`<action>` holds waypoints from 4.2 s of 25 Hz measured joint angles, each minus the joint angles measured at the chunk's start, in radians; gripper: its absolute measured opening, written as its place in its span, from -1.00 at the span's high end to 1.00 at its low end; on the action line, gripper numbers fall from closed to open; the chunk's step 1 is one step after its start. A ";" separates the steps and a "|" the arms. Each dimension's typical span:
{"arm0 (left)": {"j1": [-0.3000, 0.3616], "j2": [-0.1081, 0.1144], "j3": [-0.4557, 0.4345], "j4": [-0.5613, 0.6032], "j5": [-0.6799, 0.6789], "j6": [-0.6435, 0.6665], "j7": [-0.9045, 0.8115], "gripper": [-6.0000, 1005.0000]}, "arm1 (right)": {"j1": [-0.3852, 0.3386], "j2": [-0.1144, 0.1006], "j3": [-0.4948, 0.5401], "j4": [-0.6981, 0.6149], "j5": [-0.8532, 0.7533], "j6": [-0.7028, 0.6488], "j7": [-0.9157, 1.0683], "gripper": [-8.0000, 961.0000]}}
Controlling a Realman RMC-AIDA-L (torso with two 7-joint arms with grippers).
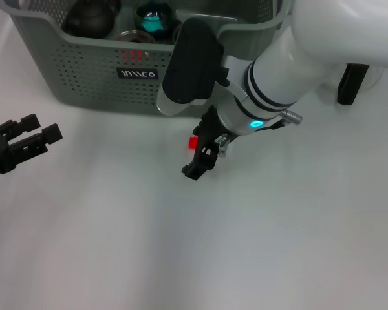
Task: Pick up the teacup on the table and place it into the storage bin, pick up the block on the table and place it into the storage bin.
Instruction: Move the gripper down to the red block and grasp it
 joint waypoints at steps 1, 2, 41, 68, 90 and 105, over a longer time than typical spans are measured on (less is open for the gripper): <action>0.000 0.000 0.000 0.000 0.000 0.000 0.000 -0.64 | 0.000 0.000 -0.001 0.003 0.006 -0.004 -0.008 -0.78; 0.000 0.000 -0.001 0.000 0.000 0.000 0.000 -0.64 | 0.001 0.000 -0.002 0.007 0.013 -0.008 -0.017 -0.78; 0.003 0.000 0.002 -0.008 0.000 -0.022 0.004 -0.64 | -0.009 0.000 0.026 0.089 0.142 0.092 -0.013 -0.78; 0.005 0.000 0.002 -0.010 0.000 -0.035 0.003 -0.64 | -0.041 -0.001 0.054 0.029 0.155 0.016 -0.068 -0.63; 0.005 -0.002 0.003 -0.012 0.000 -0.040 0.004 -0.64 | -0.020 -0.022 0.214 0.076 0.216 -0.155 -0.129 -0.54; 0.002 -0.001 0.005 -0.013 0.000 -0.060 0.004 -0.64 | -0.032 -0.007 0.107 0.126 0.293 -0.032 -0.124 -0.53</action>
